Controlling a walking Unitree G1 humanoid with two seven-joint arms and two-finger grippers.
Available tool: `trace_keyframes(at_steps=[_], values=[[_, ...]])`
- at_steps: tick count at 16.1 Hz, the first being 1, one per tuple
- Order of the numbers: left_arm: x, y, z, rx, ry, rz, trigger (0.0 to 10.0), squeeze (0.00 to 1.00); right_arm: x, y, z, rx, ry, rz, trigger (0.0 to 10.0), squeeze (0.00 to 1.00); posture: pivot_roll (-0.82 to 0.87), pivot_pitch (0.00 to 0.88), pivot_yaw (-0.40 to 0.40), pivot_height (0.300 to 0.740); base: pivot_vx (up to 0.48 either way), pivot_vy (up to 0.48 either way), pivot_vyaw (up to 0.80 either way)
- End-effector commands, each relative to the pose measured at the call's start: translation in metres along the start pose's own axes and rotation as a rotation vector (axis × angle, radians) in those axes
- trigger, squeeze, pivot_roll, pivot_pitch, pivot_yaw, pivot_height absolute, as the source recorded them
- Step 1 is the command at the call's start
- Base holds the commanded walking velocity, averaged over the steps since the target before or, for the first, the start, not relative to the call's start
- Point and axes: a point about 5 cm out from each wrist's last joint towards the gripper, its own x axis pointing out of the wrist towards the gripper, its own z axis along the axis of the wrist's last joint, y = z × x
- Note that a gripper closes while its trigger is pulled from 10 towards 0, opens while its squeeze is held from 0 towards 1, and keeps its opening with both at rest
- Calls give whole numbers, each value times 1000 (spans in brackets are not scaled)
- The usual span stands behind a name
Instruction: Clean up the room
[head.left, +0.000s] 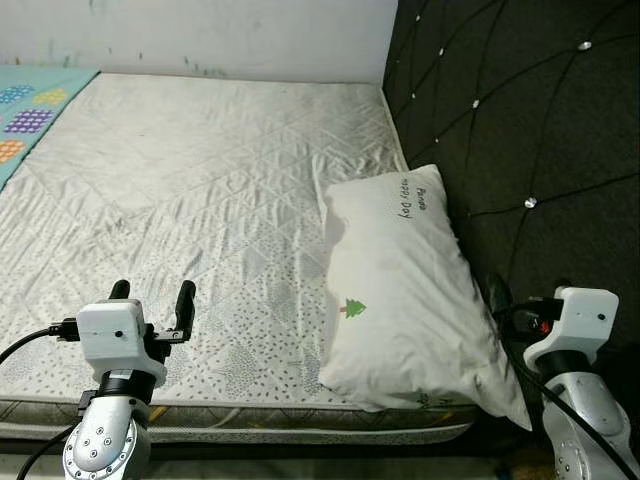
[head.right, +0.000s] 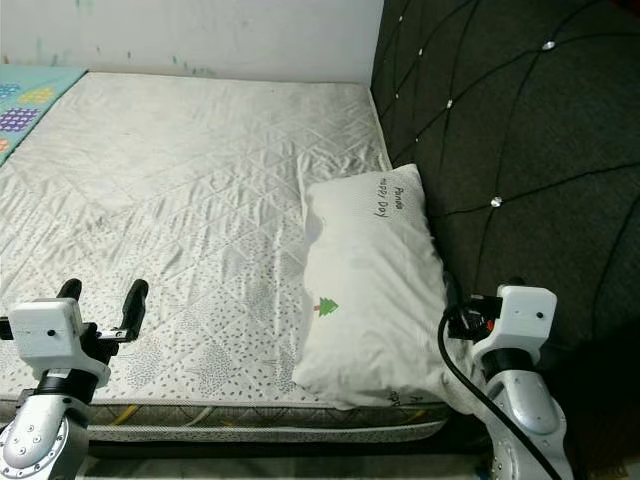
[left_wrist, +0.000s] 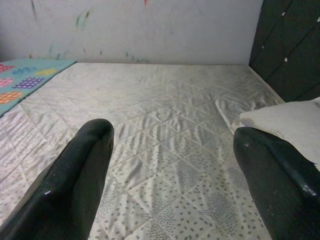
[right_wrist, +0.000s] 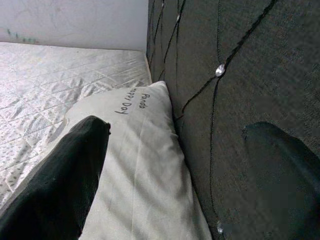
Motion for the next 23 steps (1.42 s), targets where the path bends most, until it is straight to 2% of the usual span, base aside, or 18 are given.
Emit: trace_keyframes(at_steps=[1,3,7,10,23], values=[[0,2,3,6,-2,-1,10000,0,3,8,4,17,-13,25,10000,0,-2,122,-17,740,0,0,0],[3,2,4,-22,-1,-2,10000,0,6,17,4,35,-19,50,10000,0,2,125,-19,740,0,0,0],[4,0,4,-39,4,-12,10000,0,10,21,5,41,-19,67,10000,0,0,129,-22,740,0,0,0],[7,-3,4,-51,4,-23,10000,0,11,33,6,53,-20,119,10000,0,-2,127,-29,740,0,0,0],[12,-7,4,-78,-3,-43,10000,0,18,34,8,51,-26,133,10000,0,-10,118,-34,740,0,273,0]])
